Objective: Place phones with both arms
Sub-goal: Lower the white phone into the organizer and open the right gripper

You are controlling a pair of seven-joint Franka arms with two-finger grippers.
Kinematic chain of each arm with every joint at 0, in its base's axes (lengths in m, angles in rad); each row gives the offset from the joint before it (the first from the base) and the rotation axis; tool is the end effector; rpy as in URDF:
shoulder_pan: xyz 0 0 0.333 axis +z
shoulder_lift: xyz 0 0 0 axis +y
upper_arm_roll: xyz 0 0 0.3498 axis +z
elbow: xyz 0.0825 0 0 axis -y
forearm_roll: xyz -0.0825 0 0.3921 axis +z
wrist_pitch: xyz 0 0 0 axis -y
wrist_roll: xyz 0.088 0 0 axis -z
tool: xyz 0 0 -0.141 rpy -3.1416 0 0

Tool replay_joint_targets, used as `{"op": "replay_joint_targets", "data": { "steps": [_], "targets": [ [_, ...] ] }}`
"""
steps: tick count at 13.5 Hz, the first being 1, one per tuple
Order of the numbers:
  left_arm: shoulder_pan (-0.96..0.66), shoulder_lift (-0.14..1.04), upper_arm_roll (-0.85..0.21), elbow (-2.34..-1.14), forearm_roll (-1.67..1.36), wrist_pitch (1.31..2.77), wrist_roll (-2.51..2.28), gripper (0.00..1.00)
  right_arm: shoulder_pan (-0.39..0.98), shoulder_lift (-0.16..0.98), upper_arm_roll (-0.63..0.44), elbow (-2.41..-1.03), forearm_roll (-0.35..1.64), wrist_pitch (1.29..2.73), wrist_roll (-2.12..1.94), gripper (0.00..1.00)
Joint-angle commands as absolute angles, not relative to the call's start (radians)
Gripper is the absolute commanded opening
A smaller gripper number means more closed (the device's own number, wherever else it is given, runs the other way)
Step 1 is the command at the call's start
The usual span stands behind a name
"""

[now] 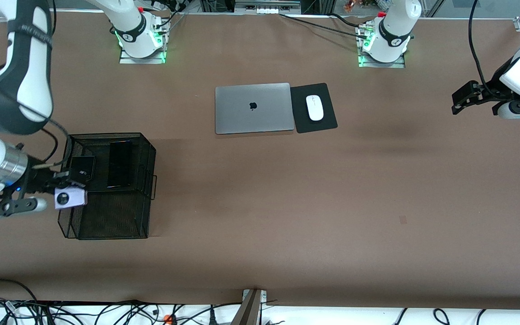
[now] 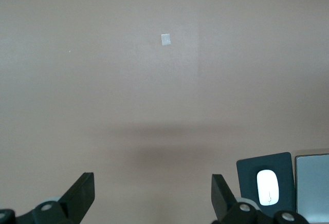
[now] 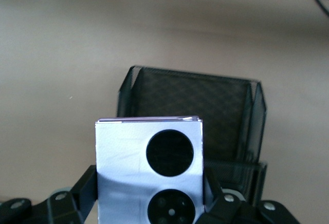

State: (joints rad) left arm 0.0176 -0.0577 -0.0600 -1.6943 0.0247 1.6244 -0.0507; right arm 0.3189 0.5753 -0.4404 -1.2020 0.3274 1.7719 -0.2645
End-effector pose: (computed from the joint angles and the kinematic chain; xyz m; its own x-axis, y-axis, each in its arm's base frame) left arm 0.5448 -0.0206 0.6014 0.9999 0.0071 -0.0109 0.0068 -0.9996 -0.0287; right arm 0.7458 0.0289 0.4672 0.9866 0.1496 0.0648 0.1543 -0.9852 -0.0748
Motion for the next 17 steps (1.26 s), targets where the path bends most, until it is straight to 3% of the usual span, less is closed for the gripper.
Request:
{"op": "replay_joint_targets", "data": {
  "steps": [1, 8, 13, 14, 15, 16, 17],
  "targets": [
    [0.021, -0.049, -0.063, -1.667, 0.008, 1.603, -0.037, 1.0, 0.264, 0.687, -0.407, -1.089, 0.316, 1.808, -0.284, 0.0],
    [0.021, -0.049, -0.063, -1.669, 0.008, 1.601, -0.037, 1.0, 0.256, 0.879, -0.402, -1.103, 0.331, 1.991, -0.293, 0.0],
    [0.02, -0.049, -0.064, -1.667, 0.011, 1.597, -0.037, 1.0, 0.262, 0.89, -0.4, -1.184, 0.336, 1.993, -0.288, 0.02],
    [0.02, -0.049, -0.064, -1.667, 0.012, 1.598, -0.037, 1.0, 0.264, 0.89, -0.4, -1.19, 0.34, 1.991, -0.282, 0.07],
    [0.02, -0.051, -0.064, -1.667, 0.012, 1.597, -0.037, 1.0, 0.262, 0.89, -0.4, -1.201, 0.359, 1.994, -0.275, 0.44],
    [0.02, -0.049, -0.063, -1.667, 0.012, 1.598, -0.037, 1.0, 0.258, 0.894, -0.4, -1.203, 0.392, 1.994, -0.272, 0.99],
    [0.02, -0.049, -0.064, -1.667, 0.012, 1.598, -0.037, 1.0, 0.256, 0.894, -0.4, -1.203, 0.4, 1.994, -0.272, 1.0]
  ]
}}
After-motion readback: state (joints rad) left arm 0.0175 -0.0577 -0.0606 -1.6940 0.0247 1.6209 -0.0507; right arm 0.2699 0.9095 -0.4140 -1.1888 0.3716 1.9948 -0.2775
